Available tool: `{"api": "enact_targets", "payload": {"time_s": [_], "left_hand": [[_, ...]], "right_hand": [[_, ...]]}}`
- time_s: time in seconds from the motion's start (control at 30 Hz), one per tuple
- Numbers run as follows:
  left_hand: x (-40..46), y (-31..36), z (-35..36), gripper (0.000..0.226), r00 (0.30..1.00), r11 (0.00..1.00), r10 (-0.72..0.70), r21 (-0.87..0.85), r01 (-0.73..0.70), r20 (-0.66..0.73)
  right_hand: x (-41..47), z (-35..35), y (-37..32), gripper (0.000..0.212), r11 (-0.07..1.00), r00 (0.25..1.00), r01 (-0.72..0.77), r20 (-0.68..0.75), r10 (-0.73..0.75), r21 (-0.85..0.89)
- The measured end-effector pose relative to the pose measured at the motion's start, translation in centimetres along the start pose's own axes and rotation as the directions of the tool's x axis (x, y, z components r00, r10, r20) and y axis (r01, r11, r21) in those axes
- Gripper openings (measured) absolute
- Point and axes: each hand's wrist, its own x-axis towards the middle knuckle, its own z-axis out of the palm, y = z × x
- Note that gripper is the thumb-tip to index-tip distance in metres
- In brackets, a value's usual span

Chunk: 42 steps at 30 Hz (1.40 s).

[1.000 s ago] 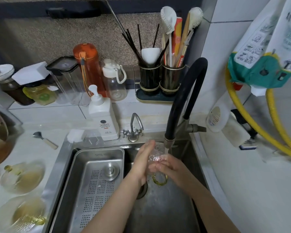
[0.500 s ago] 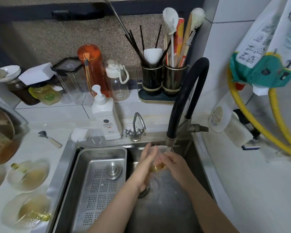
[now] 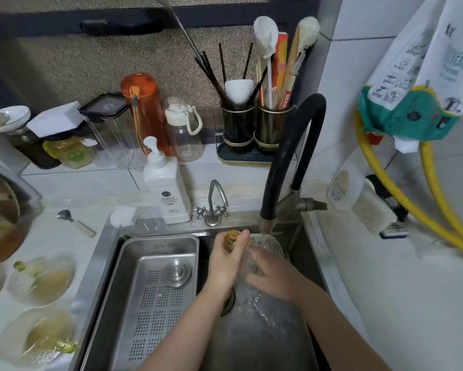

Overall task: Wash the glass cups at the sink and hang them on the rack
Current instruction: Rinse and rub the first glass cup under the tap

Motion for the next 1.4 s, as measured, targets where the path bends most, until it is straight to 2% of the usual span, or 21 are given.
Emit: {"api": "enact_targets", "payload": {"time_s": [0.07, 0.17, 0.23, 0.33, 0.37, 0.43, 0.5, 0.57, 0.7, 0.77, 0.83, 0.9, 0.97, 1.03, 1.07, 1.17, 1.23, 1.33, 1.4], "left_hand": [[0.1, 0.1, 0.2, 0.041, 0.999, 1.000, -0.022, 0.009, 0.021, 0.025], [0.4, 0.7, 0.4, 0.051, 0.990, 0.999, -0.045, -0.001, 0.046, 0.135], [0.4, 0.7, 0.4, 0.055, 0.990, 0.999, -0.036, 0.009, 0.035, 0.140], [0.6, 0.4, 0.4, 0.062, 0.995, 0.998, -0.047, -0.040, 0.051, 0.086], [0.6, 0.4, 0.4, 0.068, 0.996, 0.998, -0.048, -0.044, 0.052, 0.079], [0.7, 0.7, 0.5, 0.076, 0.994, 0.997, -0.062, -0.040, 0.065, 0.089], [0.7, 1.0, 0.6, 0.072, 0.991, 0.995, -0.077, -0.054, 0.084, 0.109], [0.9, 1.3, 0.5, 0.067, 0.990, 0.997, -0.060, -0.046, 0.066, 0.125], [1.0, 1.2, -0.2, 0.067, 0.992, 0.999, -0.037, 0.009, 0.036, 0.122], [0.8, 1.1, -0.4, 0.074, 0.990, 0.998, -0.062, -0.015, 0.064, 0.126], [0.8, 1.2, -0.5, 0.070, 0.989, 0.997, -0.066, -0.017, 0.069, 0.133], [0.9, 1.1, -0.6, 0.066, 0.985, 0.996, -0.090, -0.015, 0.093, 0.147], [1.0, 1.1, -0.9, 0.072, 0.977, 0.990, -0.127, -0.034, 0.135, 0.172], [1.2, 1.0, -1.3, 0.080, 0.970, 0.986, -0.157, -0.032, 0.166, 0.186], [1.3, 0.8, -1.5, 0.078, 0.965, 0.980, -0.181, -0.051, 0.194, 0.191], [1.4, 0.7, -1.6, 0.066, 0.960, 0.971, -0.193, -0.104, 0.217, 0.203], [1.7, 0.6, -1.2, 0.068, 0.957, 0.967, -0.206, -0.106, 0.231, 0.207], [1.7, 0.8, -0.9, 0.070, 0.949, 0.959, -0.219, -0.131, 0.252, 0.225], [1.7, 0.9, -1.0, 0.064, 0.947, 0.963, -0.218, -0.108, 0.248, 0.236]], "right_hand": [[0.3, -0.1, 0.0, 0.046, 0.999, 1.000, 0.022, -0.015, -0.022, 0.032], [0.0, 0.4, 0.9, 0.035, 0.988, 0.994, -0.038, 0.103, 0.023, 0.152], [-0.3, 0.6, 1.5, 0.032, 0.996, 0.992, -0.051, 0.116, 0.043, 0.072], [-0.6, -0.1, 1.7, 0.048, 0.957, 0.999, 0.019, 0.048, -0.005, -0.289], [-0.5, -0.2, 1.8, 0.050, 0.936, 0.998, 0.058, 0.017, -0.055, -0.348], [-0.1, -0.4, 1.5, 0.044, 0.940, 0.991, 0.070, -0.083, -0.103, -0.333], [0.7, 0.1, 1.1, 0.043, 0.933, 0.970, 0.062, -0.201, -0.140, -0.354], [1.6, 0.6, 0.8, 0.041, 0.905, 0.960, 0.075, -0.215, -0.179, -0.418], [0.8, 0.4, 1.0, 0.035, 0.911, 0.989, 0.133, -0.012, -0.150, -0.391], [0.4, 0.0, 1.5, 0.040, 0.884, 0.986, 0.139, -0.016, -0.164, -0.446], [0.5, -0.3, 1.3, 0.043, 0.900, 0.982, 0.142, -0.053, -0.179, -0.412], [1.0, -0.3, 0.9, 0.046, 0.889, 0.979, 0.169, -0.032, -0.201, -0.426], [1.0, -0.4, 0.7, 0.038, 0.880, 0.978, 0.206, 0.053, -0.203, -0.427], [0.4, -0.5, 0.7, 0.032, 0.898, 0.981, 0.162, 0.161, -0.103, -0.410], [0.2, -0.5, 1.1, 0.035, 0.896, 0.981, 0.153, 0.175, -0.086, -0.417], [0.0, -0.8, 1.9, 0.053, 0.854, 0.982, 0.191, 0.095, -0.166, -0.483], [0.2, -0.9, 1.0, 0.055, 0.902, 0.981, 0.185, 0.026, -0.190, -0.390], [0.8, -0.7, -0.2, 0.039, 0.927, 0.983, 0.166, -0.021, -0.183, -0.336], [0.6, -0.5, -0.1, 0.021, 0.954, 0.992, 0.125, 0.068, -0.111, -0.273]]}}
